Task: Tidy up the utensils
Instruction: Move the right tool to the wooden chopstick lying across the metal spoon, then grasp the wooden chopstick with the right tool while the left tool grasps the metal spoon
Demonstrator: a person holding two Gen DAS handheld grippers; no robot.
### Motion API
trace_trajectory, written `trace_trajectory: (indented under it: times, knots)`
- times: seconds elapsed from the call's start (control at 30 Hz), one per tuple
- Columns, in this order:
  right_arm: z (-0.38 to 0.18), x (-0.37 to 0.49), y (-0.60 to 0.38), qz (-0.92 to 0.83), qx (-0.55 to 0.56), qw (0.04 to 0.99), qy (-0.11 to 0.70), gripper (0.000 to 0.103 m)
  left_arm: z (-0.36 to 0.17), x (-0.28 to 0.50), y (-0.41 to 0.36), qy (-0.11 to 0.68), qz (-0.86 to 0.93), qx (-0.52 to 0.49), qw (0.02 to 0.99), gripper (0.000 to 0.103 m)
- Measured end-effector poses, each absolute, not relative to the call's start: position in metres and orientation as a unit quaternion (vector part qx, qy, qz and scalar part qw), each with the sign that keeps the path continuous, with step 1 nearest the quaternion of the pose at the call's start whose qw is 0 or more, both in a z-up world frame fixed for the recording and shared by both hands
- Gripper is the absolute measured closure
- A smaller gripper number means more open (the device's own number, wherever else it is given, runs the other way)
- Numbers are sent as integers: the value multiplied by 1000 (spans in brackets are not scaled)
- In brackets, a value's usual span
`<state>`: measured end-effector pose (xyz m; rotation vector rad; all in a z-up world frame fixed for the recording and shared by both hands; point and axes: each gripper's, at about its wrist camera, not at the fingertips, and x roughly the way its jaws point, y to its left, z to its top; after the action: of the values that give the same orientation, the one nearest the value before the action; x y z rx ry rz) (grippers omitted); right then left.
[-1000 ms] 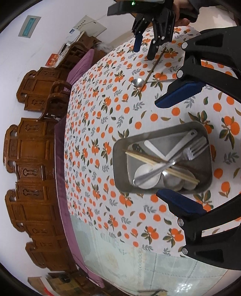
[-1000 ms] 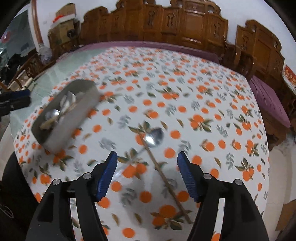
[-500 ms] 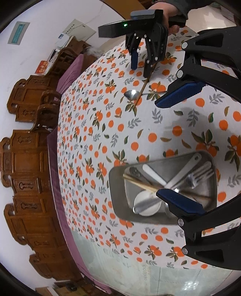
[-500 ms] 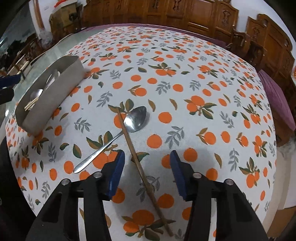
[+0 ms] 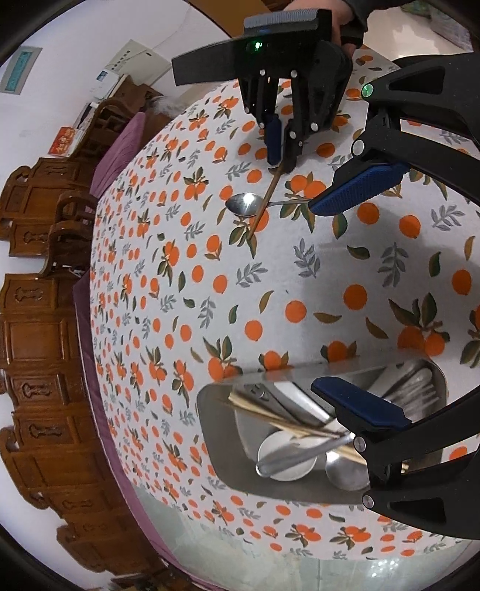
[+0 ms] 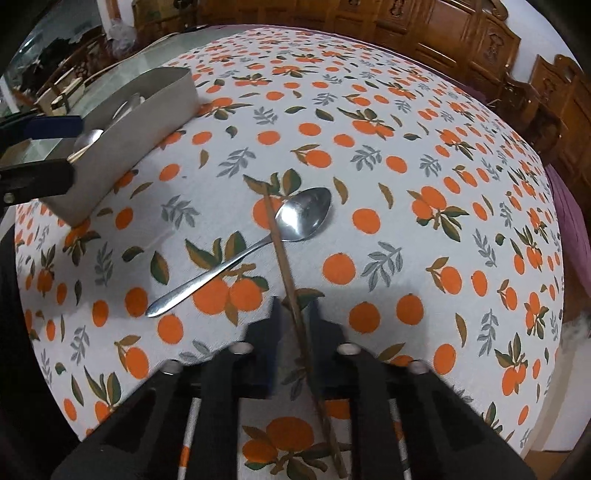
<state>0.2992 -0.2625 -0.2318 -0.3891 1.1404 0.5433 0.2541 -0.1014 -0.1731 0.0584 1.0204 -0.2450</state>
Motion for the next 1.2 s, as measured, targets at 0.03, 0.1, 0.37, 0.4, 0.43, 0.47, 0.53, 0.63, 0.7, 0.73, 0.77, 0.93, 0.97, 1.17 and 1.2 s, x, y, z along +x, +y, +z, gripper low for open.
trace_trajectory:
  times: [0.03,0.1,0.37,0.4,0.43,0.47,0.53,0.63,0.7,0.73,0.77,0.93,0.97,1.17,1.2]
  knots:
    - [-232,298,-263,253,-180,790,529,96,-176,256,-104,490,-118,30,863,18]
    - [-231,297,-268,263,-166,790,528,97,-181,259,-109,493,-118,35,861,18]
    - [-206,290,-299,252,-100,822,501,97,-201,274,-133,507,-126,51,851,18]
    - [-202,289,-304,248,-96,826,497,97,-203,276,-136,508,-130,51,850,18]
    - [-200,289,-308,243,-93,828,496,97,-205,278,-140,509,-133,52,849,18]
    - [-198,288,-313,238,-90,831,495,97,-206,279,-143,509,-135,52,848,18]
    - [-197,287,-321,232,-86,834,494,97,-210,283,-151,511,-142,51,846,18]
    - [-199,284,-333,220,-80,837,495,97,-216,291,-166,513,-150,54,843,18]
    - [-202,282,-340,214,-74,838,496,97,-219,297,-175,512,-154,55,843,18]
    - [-203,280,-344,211,-71,839,497,97,-220,299,-178,512,-156,55,843,18]
    - [-204,279,-348,207,-67,840,497,97,-222,303,-184,512,-159,56,842,18]
    - [-206,275,-360,196,-51,843,499,97,-232,319,-207,510,-170,63,841,18]
    - [-206,274,-362,195,-49,843,499,97,-234,322,-212,509,-171,68,841,20]
    - [-206,271,-366,192,-44,844,499,97,-241,333,-225,506,-166,87,842,36]
    - [-206,270,-366,191,-43,844,499,97,-241,333,-227,504,-166,90,843,40]
